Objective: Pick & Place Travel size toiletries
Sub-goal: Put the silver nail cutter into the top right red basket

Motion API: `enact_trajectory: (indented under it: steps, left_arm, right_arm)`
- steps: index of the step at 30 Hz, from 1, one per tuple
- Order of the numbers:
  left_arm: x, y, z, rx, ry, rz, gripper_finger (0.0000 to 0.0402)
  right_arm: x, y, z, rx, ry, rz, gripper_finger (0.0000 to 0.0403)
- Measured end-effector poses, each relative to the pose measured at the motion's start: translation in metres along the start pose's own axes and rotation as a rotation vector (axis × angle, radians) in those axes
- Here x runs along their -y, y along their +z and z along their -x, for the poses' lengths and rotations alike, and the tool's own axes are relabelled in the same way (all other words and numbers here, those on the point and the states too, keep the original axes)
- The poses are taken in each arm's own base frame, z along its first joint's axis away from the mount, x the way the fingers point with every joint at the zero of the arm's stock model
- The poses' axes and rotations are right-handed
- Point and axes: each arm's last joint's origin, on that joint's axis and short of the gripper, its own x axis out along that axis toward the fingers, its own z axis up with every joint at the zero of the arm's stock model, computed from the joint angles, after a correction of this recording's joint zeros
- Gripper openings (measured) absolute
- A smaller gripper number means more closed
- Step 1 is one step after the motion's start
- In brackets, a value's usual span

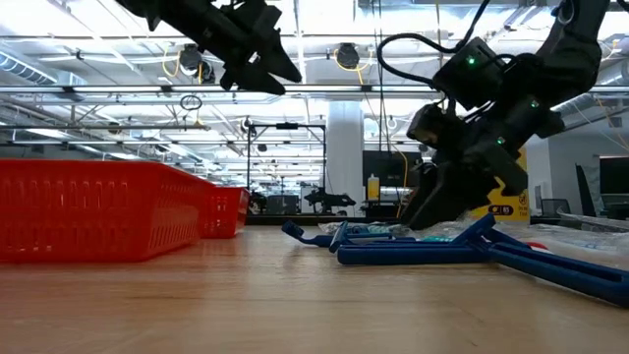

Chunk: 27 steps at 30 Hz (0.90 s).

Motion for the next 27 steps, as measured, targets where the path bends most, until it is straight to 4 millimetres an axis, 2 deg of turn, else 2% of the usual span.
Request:
enact_trajectory:
  steps: [6,14,23,27]
  left_arm:
    - [0.000,-0.002,0.000,-0.025,0.003,-0.007,0.0269]
    - [-0.001,-0.004,0.000,-0.044,0.005,-0.010,0.0269]
    - [-0.001,-0.006,0.000,-0.057,0.007,-0.012,0.0269]
    - [-0.001,-0.006,0.000,-0.057,0.007,-0.013,0.0269]
  right_arm:
    - [0.003,-0.001,-0.002,-0.017,-0.003,-0.001,0.0196]
    - [-0.011,0.004,-0.004,-0.041,0.109,0.013,0.0196]
    - [-0.012,0.011,-0.004,0.027,0.055,0.038,0.0196]
    - [-0.012,0.007,-0.008,-0.006,0.056,0.033,0.0196]
